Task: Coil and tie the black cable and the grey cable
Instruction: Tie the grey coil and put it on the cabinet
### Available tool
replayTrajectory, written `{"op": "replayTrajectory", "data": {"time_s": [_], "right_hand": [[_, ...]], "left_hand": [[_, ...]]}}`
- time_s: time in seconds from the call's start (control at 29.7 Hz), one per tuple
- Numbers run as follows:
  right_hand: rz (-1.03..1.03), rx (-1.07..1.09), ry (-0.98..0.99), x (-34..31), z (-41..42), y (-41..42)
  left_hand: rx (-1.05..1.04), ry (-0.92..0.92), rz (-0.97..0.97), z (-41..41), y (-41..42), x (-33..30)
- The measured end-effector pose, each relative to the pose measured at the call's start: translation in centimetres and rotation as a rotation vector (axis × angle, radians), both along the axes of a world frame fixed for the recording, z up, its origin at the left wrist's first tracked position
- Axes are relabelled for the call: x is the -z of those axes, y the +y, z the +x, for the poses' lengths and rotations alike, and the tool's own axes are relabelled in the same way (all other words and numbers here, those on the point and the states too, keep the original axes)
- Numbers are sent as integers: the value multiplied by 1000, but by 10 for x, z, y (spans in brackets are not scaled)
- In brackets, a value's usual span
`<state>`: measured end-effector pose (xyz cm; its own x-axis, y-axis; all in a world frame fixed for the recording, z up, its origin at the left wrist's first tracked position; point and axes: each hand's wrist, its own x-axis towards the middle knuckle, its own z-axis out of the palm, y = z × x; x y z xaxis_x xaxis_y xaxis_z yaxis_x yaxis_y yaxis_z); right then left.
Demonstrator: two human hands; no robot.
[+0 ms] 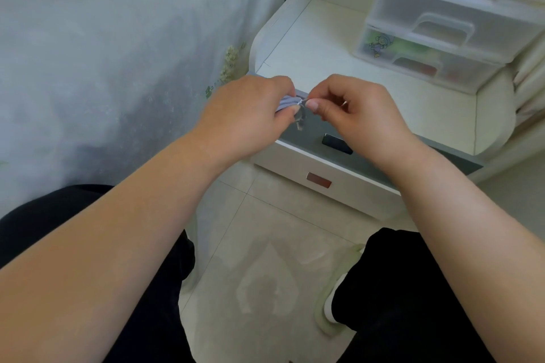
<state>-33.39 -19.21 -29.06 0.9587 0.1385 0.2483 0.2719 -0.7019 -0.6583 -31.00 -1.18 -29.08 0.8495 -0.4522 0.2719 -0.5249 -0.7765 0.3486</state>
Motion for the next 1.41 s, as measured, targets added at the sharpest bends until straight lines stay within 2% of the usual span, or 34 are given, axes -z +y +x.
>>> {"op": "replayTrajectory", "data": {"time_s": [0.13,0.27,0.47,0.61,0.71,0.77,0.94,1.01,1.08,1.11,1.21,1.24,1.31,1.41], "right_hand": [[-110,-56,-102,4,-1,-8],[-84,-102,-72,9,-4,-16],[76,-38,172,7,-4,-24],[374,32,351,9,-3,-29],[516,102,392,11,-1,-32],[488,144,379,11,0,-37],[204,222,334,3,2,-50],[189,258,339,-8,5,-58],[364,363,313,-20,12,-72],[553,434,294,-25,18,-81],[1287,543,217,-34,42,-112],[1429,554,196,-33,51,-123],[1550,579,194,-32,70,-138],[1589,600,252,-25,93,-147]], "left_hand": [[61,77,-23,-2,-6,1],[110,76,-16,-4,-15,0],[124,-118,91,-9,-32,3],[120,-207,155,-12,-45,6],[141,-206,120,-11,-56,6],[139,-142,90,-8,-63,7],[135,18,-3,0,-79,9],[105,114,-67,6,-85,7],[58,250,-184,13,-93,3],[32,313,-242,16,-96,1],[-17,466,-366,21,-107,-3],[-20,504,-391,21,-110,-5],[-15,542,-438,21,-114,-8],[-16,521,-566,25,-116,-12]]}}
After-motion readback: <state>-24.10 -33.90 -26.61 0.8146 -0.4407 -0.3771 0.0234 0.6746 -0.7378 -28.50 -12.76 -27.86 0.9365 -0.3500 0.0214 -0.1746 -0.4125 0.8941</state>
